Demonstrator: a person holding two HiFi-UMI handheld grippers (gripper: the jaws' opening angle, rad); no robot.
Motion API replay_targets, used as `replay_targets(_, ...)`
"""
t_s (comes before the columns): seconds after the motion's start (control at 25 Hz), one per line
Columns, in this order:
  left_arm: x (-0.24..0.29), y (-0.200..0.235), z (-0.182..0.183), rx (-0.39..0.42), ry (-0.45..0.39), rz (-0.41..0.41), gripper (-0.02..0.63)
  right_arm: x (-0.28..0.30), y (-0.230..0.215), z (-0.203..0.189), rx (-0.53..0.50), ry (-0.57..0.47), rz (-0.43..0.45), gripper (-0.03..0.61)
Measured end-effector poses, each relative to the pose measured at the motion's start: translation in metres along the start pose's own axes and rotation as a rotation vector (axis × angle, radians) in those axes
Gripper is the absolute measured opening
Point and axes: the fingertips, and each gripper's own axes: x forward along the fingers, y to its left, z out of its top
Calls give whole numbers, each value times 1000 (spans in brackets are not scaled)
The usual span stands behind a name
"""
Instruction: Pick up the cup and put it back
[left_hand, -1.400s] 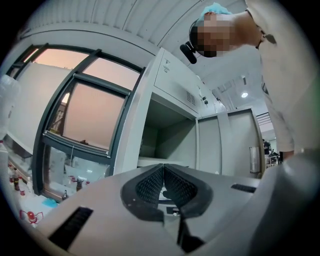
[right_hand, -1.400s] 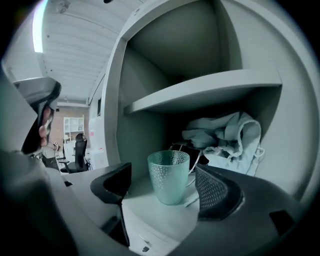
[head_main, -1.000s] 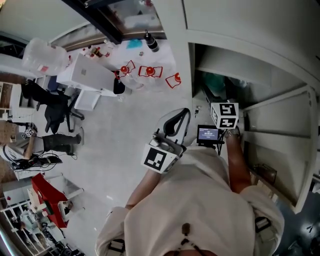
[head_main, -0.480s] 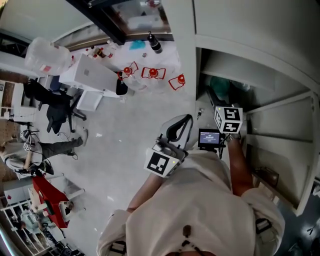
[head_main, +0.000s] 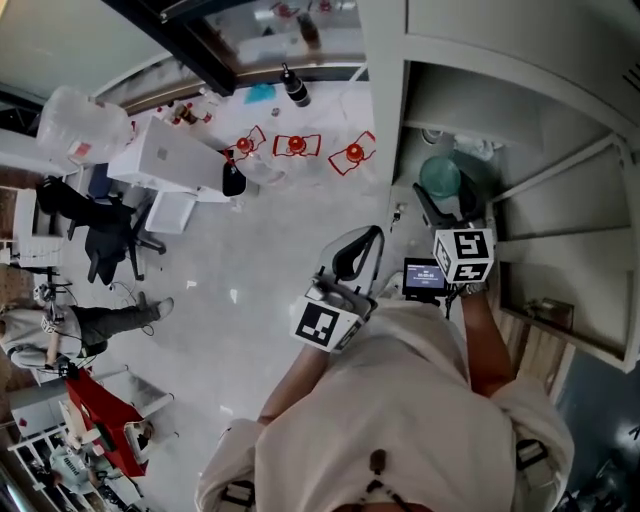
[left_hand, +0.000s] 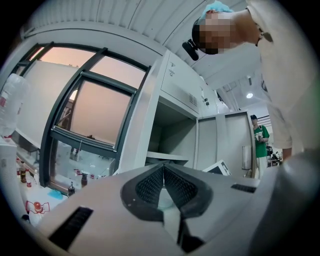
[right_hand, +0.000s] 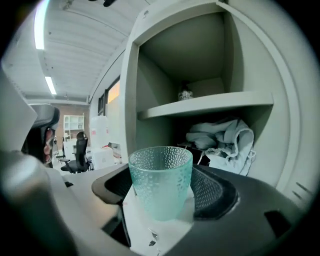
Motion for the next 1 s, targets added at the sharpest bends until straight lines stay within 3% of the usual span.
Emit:
replay_targets(0.24,-40,-2,-1,-23,2,-45,9,-53,41,13,-26,3,-5,370)
replay_targets(0.56,-113,3,9,-32,-14,-60,9,-117,113,38,14,-63,-31,370)
replay_targets(1.0,-199,-3,19,-49,-30,-120,9,-192,228,34,23,-78,-30,370)
